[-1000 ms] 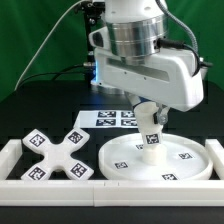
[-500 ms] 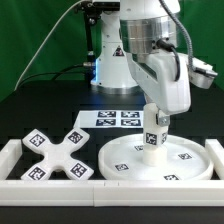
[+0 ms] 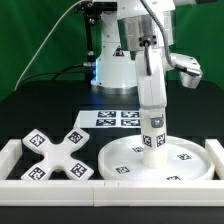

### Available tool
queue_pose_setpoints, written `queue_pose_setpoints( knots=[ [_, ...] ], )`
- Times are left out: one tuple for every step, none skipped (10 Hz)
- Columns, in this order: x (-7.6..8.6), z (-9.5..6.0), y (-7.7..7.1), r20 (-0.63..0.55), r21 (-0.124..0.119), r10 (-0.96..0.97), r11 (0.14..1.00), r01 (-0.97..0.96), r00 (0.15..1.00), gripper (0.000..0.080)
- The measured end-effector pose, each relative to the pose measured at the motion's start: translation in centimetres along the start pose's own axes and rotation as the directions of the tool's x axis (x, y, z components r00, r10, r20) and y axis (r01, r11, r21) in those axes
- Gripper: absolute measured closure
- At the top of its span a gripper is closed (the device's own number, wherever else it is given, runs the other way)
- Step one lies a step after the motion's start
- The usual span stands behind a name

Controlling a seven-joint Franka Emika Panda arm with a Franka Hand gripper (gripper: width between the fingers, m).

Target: Assemble round table

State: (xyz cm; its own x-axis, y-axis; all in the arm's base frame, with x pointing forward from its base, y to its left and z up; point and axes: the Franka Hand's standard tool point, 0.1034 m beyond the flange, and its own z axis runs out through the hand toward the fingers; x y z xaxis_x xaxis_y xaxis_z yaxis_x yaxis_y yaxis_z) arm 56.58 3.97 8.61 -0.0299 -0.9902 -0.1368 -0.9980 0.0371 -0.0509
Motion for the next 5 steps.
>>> queue_pose_setpoints(
  knots=[
    [-0.04, 0.03, 0.09, -0.003, -0.009, -0.173, 0.985, 0.172, 0.985, 0.0160],
    [-0.08, 0.02, 0.15, -0.004, -0.018, -0.316, 0.949, 0.316, 0.949, 0.0160],
    [-0.06, 0.03, 0.15, -0.003, -0.018, -0.401, 0.916, 0.401, 0.916, 0.0152],
    [-0.03, 0.05, 0.14, -0.003, -0.018, -0.450, 0.893, 0.450, 0.893, 0.0152],
    [-0.03, 0.06, 0.15, -0.002, -0.019, -0.485, 0.874, 0.485, 0.874, 0.0151]
  ],
)
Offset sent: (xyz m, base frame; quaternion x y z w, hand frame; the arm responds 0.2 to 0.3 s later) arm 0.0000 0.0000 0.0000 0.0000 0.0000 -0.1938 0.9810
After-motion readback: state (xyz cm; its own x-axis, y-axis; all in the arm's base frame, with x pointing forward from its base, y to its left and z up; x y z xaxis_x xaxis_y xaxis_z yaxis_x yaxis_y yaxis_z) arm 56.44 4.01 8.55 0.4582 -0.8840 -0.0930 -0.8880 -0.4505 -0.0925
